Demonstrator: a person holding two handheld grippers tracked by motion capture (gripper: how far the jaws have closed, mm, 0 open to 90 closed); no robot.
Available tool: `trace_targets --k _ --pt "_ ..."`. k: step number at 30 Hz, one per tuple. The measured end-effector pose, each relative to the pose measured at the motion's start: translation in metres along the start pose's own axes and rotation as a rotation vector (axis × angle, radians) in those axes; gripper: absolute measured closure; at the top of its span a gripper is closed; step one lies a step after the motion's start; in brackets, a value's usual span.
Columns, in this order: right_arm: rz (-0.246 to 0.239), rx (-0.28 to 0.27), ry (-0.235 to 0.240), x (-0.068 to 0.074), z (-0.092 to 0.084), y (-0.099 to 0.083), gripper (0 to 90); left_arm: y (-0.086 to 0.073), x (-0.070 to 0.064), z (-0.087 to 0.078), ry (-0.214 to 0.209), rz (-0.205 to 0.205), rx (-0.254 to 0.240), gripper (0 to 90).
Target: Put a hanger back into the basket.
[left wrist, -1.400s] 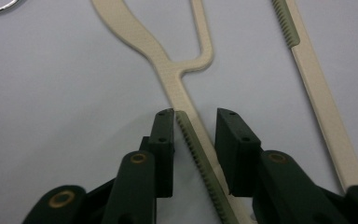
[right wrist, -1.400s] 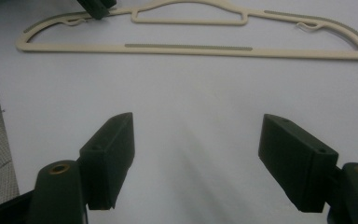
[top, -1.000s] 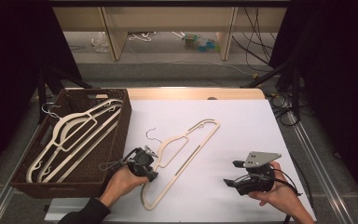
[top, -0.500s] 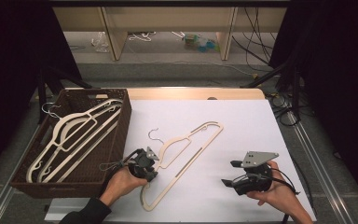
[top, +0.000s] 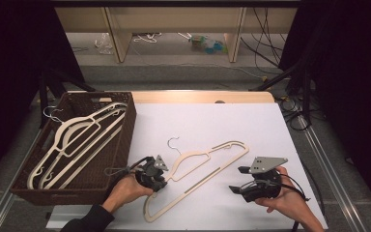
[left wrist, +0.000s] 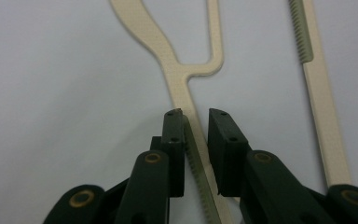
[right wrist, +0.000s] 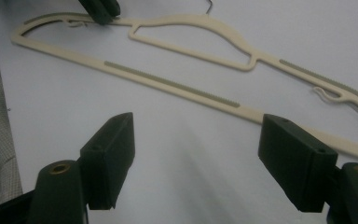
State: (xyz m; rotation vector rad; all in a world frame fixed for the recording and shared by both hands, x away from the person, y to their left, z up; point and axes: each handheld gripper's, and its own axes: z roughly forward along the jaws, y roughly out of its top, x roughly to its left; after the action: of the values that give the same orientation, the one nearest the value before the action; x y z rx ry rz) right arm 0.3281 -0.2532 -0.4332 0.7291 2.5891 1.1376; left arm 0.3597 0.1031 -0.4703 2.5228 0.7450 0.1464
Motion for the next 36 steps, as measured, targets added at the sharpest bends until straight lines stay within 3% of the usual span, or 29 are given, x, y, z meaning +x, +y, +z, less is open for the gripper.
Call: trace_targets --k 2,4,6,8,9,13,15,18,21,23,25,26,27,28,36 --pt "0.002 0.0 -0.001 0.0 0.0 0.0 28.3 0.001 -0.002 0.001 -0.006 0.017 0.001 76.6" --pt "0.003 0.001 -0.001 0.0 0.0 0.0 28.3 0.004 -0.003 0.001 -0.003 0.008 0.017 76.7" --pt "0.007 0.007 0.0 0.001 0.0 0.0 28.3 0.009 -0.003 -0.001 0.025 0.044 0.087 76.6" --pt "0.007 0.007 0.001 0.001 0.0 0.0 28.3 0.013 -0.008 0.001 0.059 0.02 0.125 75.0" --pt "0.007 0.005 0.0 0.001 0.0 -0.001 28.3 0.016 -0.009 0.002 0.075 0.031 0.143 73.8" --pt "-0.001 0.0 -0.003 0.001 0.0 -0.001 28.3 0.024 -0.008 0.003 0.088 0.001 0.208 68.4" --pt "0.004 0.003 0.0 0.001 -0.001 -0.002 28.3 0.024 -0.008 0.004 0.075 -0.024 0.203 69.3" --pt "0.007 0.001 -0.004 0.001 -0.002 -0.002 28.6 0.025 -0.008 0.005 0.062 -0.02 0.196 75.2" --pt "0.005 0.005 -0.003 0.001 -0.002 -0.003 28.6 0.026 -0.004 0.004 0.035 -0.007 0.211 75.5" --pt "0.005 0.006 -0.002 0.002 -0.002 -0.003 28.6 0.025 -0.003 0.004 0.041 -0.02 0.187 76.2" --pt "0.006 0.005 -0.002 0.002 -0.002 -0.002 28.5 0.025 0.003 -0.001 0.073 0.018 0.197 78.2" --pt "0.007 0.004 -0.003 0.002 -0.002 -0.002 28.6 0.024 0.003 -0.001 0.065 -0.018 0.169 78.6" --pt "0.005 0.004 -0.005 0.001 -0.002 -0.003 28.6 0.024 0.004 -0.003 0.058 -0.026 0.159 78.7" --pt "0.005 0.006 -0.002 0.001 -0.001 -0.003 28.6 0.024 0.006 -0.005 0.058 -0.001 0.176 78.7" --pt "-0.002 0.008 -0.001 0.001 0.002 0.001 28.5 0.024 0.004 -0.008 0.042 0.012 0.161 78.6"
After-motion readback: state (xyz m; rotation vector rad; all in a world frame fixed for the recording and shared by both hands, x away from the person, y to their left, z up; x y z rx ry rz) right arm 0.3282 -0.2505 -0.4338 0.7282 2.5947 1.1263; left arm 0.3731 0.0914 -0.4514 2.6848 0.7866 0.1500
